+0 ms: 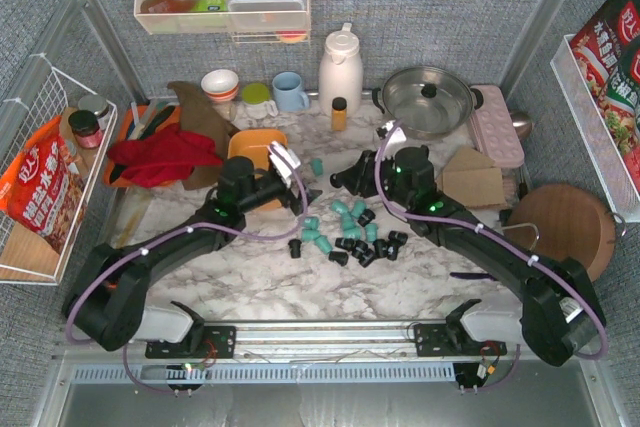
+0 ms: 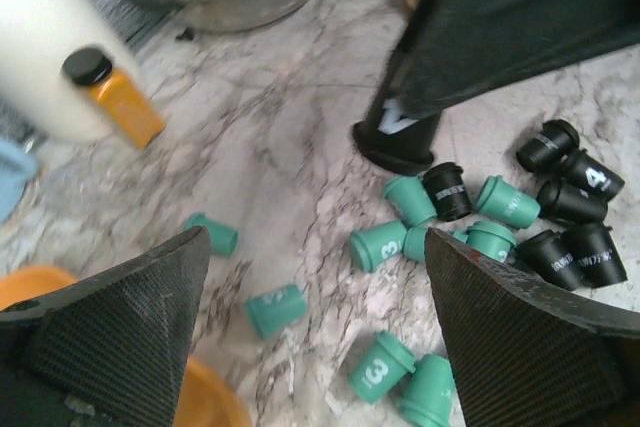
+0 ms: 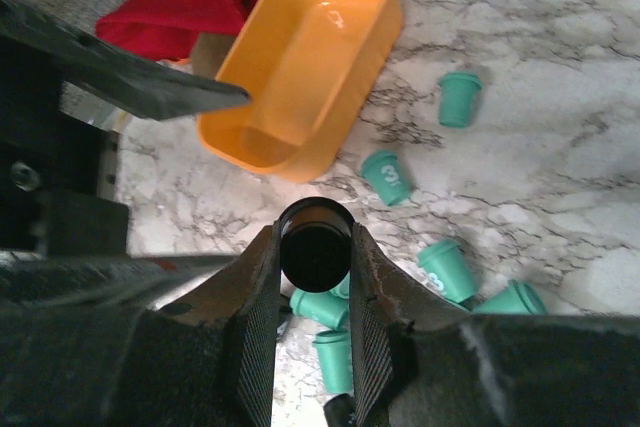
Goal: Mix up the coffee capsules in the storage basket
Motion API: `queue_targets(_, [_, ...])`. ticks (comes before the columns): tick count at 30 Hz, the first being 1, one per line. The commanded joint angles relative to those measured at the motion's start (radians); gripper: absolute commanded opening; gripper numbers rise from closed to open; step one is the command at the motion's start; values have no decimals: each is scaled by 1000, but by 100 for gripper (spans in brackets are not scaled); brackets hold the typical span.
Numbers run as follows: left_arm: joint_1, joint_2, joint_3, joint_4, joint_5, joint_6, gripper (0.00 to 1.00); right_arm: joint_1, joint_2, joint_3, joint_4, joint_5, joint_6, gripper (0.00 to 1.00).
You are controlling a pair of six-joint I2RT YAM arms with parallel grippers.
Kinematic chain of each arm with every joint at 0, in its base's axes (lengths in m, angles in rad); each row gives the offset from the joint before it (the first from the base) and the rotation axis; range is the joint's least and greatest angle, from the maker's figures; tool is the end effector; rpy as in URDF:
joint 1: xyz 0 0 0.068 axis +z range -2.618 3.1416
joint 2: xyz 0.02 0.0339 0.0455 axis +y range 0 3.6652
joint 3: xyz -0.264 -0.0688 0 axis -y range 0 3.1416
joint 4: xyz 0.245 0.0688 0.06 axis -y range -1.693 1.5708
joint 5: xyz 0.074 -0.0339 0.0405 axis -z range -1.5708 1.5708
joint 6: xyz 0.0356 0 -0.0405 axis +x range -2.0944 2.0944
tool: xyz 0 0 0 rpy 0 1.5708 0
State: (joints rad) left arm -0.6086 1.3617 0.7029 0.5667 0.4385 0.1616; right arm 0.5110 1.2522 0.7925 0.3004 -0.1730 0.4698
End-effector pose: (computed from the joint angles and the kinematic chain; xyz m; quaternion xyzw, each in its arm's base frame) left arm 0.2387 -0.1847 0.2594 0.4067 0.6133 -0.3025 0.6057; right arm 0.2510 0.1477 0.2920 -0.0716 0.7570 0.3623 0.5391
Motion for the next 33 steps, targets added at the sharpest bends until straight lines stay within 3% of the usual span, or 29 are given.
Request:
queue_targets(1, [-43,54,-13,184,99,172,92,1,-27,-11,73,-75,30,0])
queue_targets(8, [-57,84,-59,309,35,114,87,19,-53,-44,89,-114,83,0])
queue_targets(15, [-84,64,-68,327,107,102,85,47,-30,-44,129,-108,113,0])
queue_targets(19, [-109,60,-74,336,92,104,79,71,-24,-31,120,-100,110,0])
queue_targets(22, [-115,53,-81,349,65,104,69,90,-20,-29,118,-92,111,0])
queue_targets(27, [-115,40,-71,316,18,128,36,104,-24,-29,101,-66,108,1])
queue_targets(29, [-115,41,-58,286,-11,135,27,104,-31,-25,82,-49,105,4])
queue_targets(33, [-115,47,-38,237,-69,139,18,104,-57,-4,1,11,79,24])
